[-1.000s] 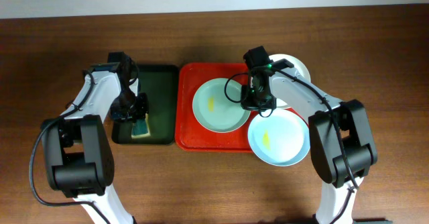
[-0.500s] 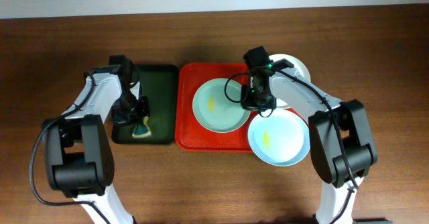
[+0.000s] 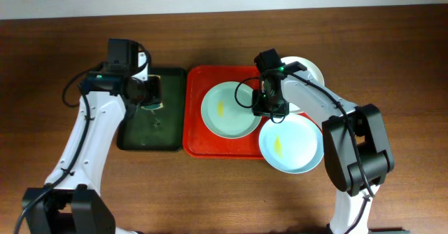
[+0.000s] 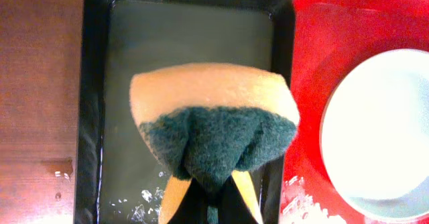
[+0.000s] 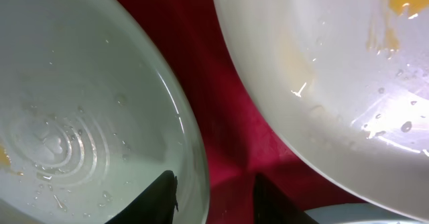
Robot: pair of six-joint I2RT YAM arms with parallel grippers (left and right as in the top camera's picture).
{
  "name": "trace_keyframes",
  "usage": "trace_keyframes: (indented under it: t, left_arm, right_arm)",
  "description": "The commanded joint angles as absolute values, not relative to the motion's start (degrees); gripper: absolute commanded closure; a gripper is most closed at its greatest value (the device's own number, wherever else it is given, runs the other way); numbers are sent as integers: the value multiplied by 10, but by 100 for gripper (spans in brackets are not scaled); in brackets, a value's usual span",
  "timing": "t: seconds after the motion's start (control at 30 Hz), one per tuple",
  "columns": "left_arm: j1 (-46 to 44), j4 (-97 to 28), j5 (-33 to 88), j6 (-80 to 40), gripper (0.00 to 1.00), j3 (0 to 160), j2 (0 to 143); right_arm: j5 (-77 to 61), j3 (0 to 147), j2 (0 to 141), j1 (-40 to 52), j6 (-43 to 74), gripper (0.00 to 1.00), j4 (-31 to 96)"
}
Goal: Clean dirty plates on tray and stack at the side
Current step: 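Carry the sponge with the left gripper over the pale green plate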
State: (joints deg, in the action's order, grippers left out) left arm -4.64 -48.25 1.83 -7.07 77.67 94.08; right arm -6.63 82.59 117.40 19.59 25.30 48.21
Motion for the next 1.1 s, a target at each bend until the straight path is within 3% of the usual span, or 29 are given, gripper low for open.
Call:
trace_keyframes:
  t: [0.0, 0.3, 0.4, 0.6, 0.77, 1.07]
  left_arm:
    - [-64, -437, -22, -68, 100, 755, 938]
    - [-63, -353, -30, -67, 100, 752, 954]
    - [-62, -351, -30, -67, 100, 752, 976]
    - [-62, -355, -28, -67, 100, 752, 977]
    - [-63, -356, -28, -67, 100, 752, 978]
    - [-63, -358, -28, -67, 100, 752, 978]
  right_arm:
    - [-57, 823, 1185, 199, 254, 62, 481]
    - [-55, 823, 1185, 199, 254, 72, 473]
    - [-55, 823, 1185, 199, 254, 96, 468]
    - [-65, 823, 1185, 199, 260, 96, 466]
    - [-176, 823, 1185, 199, 263, 96, 430]
    - [-173, 823, 1185, 199, 325, 96, 437]
